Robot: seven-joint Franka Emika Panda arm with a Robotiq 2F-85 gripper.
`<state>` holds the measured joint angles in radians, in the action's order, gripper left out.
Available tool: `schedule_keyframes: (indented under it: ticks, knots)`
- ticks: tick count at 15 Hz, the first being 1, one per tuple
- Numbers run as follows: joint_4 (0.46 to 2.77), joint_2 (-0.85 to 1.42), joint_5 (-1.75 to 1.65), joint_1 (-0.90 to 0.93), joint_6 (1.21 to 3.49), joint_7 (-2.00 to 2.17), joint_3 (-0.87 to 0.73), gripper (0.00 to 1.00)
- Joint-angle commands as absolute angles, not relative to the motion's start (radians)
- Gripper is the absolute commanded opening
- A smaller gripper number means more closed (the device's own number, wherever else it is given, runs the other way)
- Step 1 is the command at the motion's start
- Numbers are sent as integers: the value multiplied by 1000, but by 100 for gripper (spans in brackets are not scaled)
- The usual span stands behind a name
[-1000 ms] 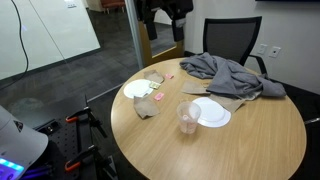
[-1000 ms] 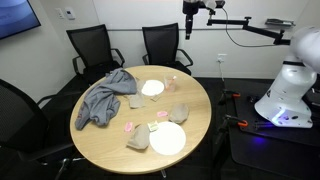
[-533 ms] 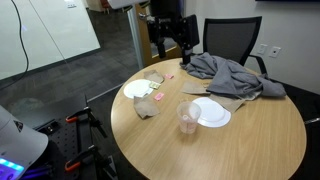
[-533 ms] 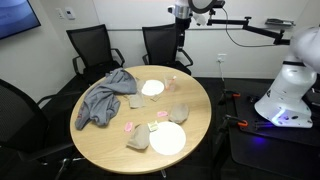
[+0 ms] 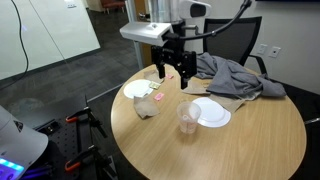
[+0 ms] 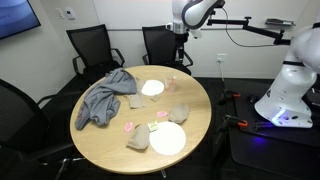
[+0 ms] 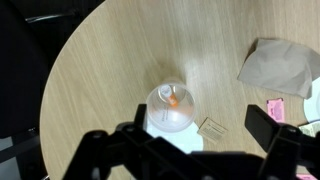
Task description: Take the marker from the cup and put it on the table
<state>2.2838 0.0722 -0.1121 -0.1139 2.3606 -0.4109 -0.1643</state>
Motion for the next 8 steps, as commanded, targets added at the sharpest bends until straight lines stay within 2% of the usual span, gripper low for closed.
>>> schedule_keyframes:
  ticks: [1,2,3,6,8]
  knots:
    - [2264,130,-104,-143,2404,-438,-156,99]
    - [2261,147,-113,-147,2418,-433,-155,90]
    - [2259,163,-114,-150,2434,-434,-154,88]
    - [2254,209,-116,-160,2477,-442,-148,71]
    - [2252,240,-119,-166,2516,-449,-145,68]
